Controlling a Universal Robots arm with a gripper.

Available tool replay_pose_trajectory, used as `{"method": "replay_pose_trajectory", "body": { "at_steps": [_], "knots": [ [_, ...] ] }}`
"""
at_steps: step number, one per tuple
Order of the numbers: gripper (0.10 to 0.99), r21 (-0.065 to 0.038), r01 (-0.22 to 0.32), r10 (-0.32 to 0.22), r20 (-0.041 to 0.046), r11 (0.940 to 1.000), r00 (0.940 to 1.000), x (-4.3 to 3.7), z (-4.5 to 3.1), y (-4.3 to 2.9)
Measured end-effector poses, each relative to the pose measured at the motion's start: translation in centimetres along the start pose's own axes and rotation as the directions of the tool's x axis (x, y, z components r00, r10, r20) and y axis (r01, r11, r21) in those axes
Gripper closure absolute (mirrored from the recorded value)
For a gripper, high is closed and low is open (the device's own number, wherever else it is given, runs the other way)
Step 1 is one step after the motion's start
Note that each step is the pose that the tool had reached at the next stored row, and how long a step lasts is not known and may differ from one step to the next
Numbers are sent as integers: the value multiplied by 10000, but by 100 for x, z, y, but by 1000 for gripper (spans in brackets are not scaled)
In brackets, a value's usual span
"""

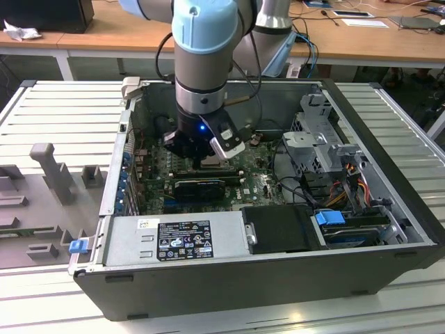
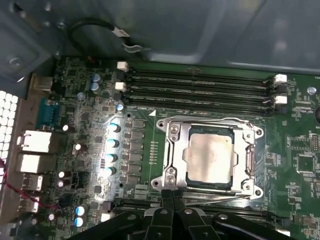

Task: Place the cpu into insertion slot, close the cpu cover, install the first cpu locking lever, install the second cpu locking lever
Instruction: 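Install the second cpu locking lever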

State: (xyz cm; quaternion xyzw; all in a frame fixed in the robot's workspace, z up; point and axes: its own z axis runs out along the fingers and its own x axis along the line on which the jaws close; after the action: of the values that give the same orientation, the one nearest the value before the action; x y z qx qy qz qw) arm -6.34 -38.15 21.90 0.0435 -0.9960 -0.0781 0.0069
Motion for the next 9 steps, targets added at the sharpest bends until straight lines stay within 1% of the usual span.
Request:
{"method": "replay_pose_trajectory", "body": {
  "at_steps": [2,4,5,7,8,9],
  "knots": [
    [980,-43,40,-40,-3,10000,10000,22,-1,-15],
    [980,-110,46,-46,2,9999,10000,32,7,-53],
    [980,-176,47,-47,8,9998,10000,33,18,-64],
    [980,-372,51,-50,26,9993,10000,46,45,-78],
    [980,-450,54,-53,33,9990,10000,52,57,-84],
    [980,-489,56,-54,38,9988,10000,52,65,-90]
  ]
}}
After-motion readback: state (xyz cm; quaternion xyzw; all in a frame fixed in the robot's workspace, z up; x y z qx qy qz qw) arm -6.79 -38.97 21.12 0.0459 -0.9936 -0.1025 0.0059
